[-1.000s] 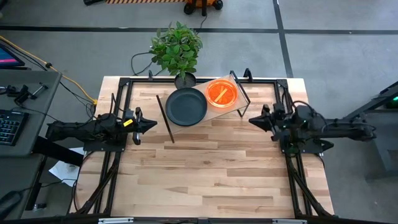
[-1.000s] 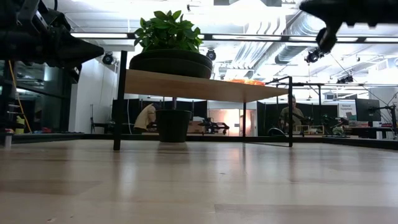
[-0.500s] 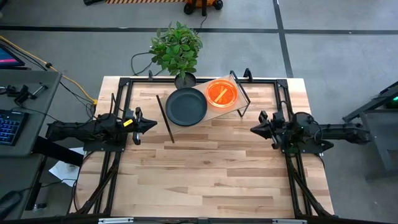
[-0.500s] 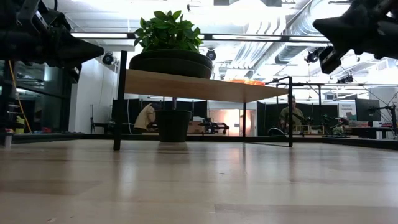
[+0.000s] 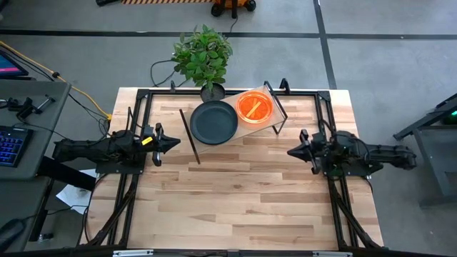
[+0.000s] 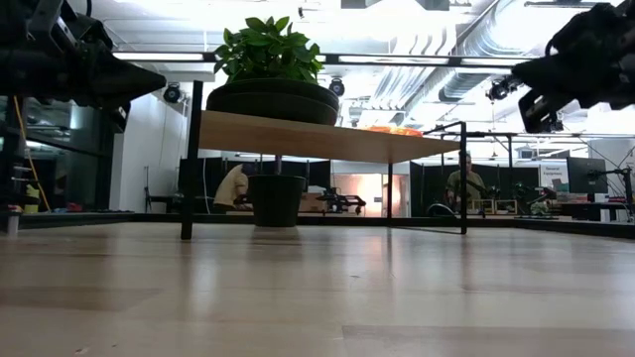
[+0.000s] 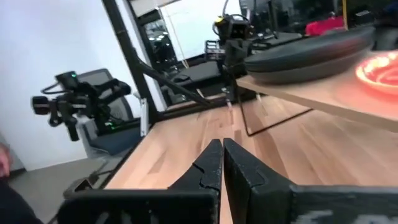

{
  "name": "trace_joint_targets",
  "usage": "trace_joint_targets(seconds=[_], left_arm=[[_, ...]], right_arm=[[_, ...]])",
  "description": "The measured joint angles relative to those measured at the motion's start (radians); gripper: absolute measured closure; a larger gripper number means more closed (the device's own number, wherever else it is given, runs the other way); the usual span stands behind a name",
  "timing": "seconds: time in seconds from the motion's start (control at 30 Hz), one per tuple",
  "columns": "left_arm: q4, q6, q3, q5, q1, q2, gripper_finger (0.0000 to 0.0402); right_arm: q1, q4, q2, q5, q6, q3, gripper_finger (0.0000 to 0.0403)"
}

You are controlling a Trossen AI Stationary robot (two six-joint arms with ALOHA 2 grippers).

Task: Place and stack plates onto a shelf
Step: Return to Home Position

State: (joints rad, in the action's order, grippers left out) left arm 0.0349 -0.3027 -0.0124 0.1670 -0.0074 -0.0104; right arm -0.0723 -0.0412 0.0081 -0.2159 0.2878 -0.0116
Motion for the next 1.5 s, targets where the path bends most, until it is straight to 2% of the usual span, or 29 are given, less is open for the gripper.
trace_joint_targets(seconds=[0.27, 0.77, 1.5], left_arm=[[-0.001, 0.000, 0.000, 0.000, 0.000, -0.003, 0.0401], [0.000, 0.000, 0.000, 0.000, 0.000, -0.003, 0.0401], [0.000, 0.000, 0.000, 0.000, 0.000, -0.003, 0.0401]], right_arm=[[0.000, 0.016, 0.032, 0.101, 0.030, 0.000, 0.0403], [0.000, 0.018, 0.031, 0.104, 0.160, 0.000, 0.0403], [0.000, 0.020, 0.031, 0.104, 0.158, -0.001, 0.0403]])
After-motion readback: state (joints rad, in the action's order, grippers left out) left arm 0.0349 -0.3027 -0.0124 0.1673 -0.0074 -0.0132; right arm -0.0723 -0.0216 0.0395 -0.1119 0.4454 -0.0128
